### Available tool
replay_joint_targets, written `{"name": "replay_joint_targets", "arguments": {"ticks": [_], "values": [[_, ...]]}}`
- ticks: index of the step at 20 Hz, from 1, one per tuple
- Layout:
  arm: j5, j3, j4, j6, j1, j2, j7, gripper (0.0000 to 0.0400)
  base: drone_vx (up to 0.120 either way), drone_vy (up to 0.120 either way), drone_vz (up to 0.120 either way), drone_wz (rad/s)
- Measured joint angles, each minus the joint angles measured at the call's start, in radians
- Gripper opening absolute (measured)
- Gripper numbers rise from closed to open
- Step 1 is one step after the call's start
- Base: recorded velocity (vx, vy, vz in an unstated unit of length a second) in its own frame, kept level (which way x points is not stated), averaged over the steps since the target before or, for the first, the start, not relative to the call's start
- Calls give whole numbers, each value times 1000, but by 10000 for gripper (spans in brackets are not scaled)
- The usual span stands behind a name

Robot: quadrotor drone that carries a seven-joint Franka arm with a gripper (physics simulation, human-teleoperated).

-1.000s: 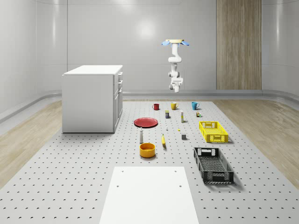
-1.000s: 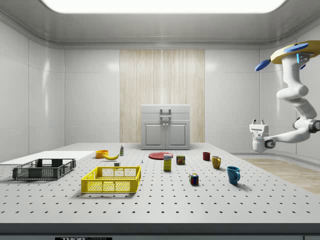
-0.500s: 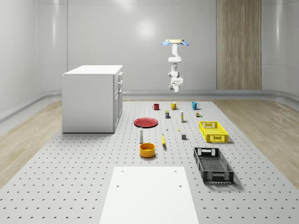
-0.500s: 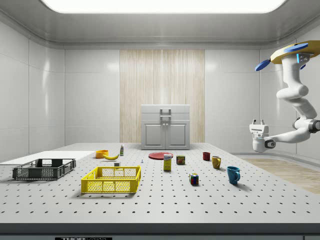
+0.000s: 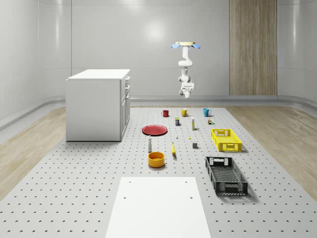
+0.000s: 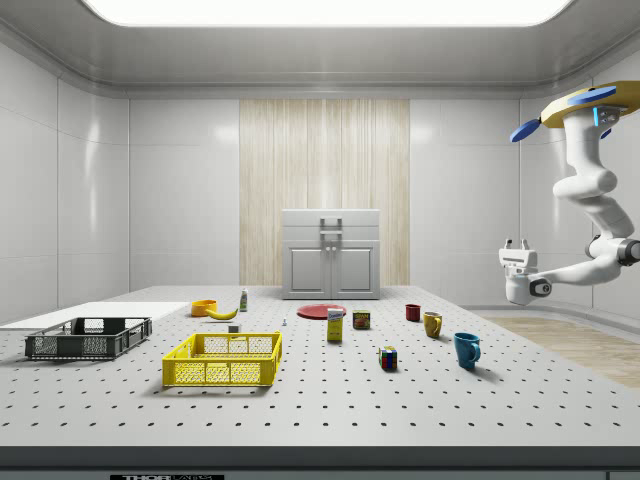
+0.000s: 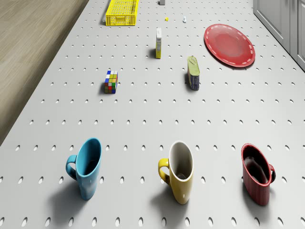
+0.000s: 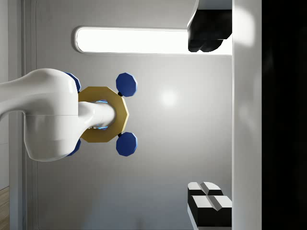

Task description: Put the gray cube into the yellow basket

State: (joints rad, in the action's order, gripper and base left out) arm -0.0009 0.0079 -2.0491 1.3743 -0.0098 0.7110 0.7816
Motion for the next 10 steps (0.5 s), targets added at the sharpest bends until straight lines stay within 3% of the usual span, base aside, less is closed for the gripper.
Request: {"name": "replay_joint_targets", "arguments": {"ticks": [2,10], "values": [[-2,1,-1,2,0,1,0,400,40,0,0,0],[-19,14,-5,8,-5,5,2,400,120,0,0,0]]}}
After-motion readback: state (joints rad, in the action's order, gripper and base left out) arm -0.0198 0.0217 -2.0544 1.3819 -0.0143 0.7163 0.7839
